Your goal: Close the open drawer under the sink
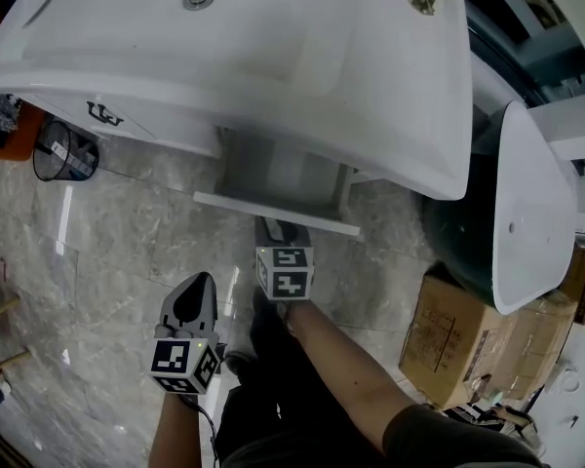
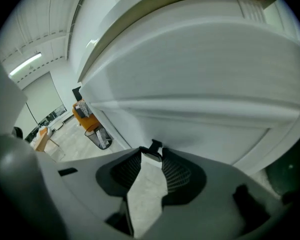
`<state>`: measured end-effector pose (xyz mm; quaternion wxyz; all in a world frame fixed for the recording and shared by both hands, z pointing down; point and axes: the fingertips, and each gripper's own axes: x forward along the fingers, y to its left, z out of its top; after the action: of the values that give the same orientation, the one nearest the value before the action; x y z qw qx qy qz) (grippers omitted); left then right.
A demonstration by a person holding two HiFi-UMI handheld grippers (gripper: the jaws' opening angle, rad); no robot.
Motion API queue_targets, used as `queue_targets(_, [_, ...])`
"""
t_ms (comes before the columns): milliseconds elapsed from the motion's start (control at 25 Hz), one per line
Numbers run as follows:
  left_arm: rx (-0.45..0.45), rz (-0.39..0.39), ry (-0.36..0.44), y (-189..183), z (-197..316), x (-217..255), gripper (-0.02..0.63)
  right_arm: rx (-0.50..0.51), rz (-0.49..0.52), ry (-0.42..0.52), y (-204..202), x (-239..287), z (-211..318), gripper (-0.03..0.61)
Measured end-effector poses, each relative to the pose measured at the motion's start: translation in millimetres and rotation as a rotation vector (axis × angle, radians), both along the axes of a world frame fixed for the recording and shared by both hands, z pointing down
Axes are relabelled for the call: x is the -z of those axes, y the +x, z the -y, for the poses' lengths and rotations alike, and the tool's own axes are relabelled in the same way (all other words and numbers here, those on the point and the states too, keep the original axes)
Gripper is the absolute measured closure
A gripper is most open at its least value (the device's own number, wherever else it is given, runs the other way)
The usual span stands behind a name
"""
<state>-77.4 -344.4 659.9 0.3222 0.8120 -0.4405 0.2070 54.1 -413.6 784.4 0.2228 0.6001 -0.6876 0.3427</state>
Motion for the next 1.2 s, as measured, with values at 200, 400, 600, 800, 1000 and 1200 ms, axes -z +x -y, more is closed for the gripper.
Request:
queue_targets(200, [0.009, 0.005, 0.006, -3, 11, -5, 0.595, 0.013, -0.052, 0.029, 7, -3, 14, 0.451])
queue_targets(400, [0.016, 0.013, -0.005, -10, 14, -10, 0.595, 0.016, -0.037, 0.058, 19, -1, 41, 0.451])
queue_targets(600, [0.019, 0.008, -0.008, -10, 17, -10, 0.595, 0.011, -0.039, 0.074, 29, 1, 62, 0.453])
queue_targets(800, [0.026, 0.011, -0.006, -11, 19, -10, 0.595, 0.009, -0.059, 0.099, 45, 5, 97, 0.454])
queue_targets(1000, [0.032, 0.011, -0.021, -16, 19, -13, 0.595, 0.006, -0.048, 0.106, 53, 8, 116, 0.457])
queue_targets(1200, [0.038, 0.003, -0.022, -16, 19, -12, 0.595, -0.004, -0.049, 0.114, 54, 7, 115, 0.456])
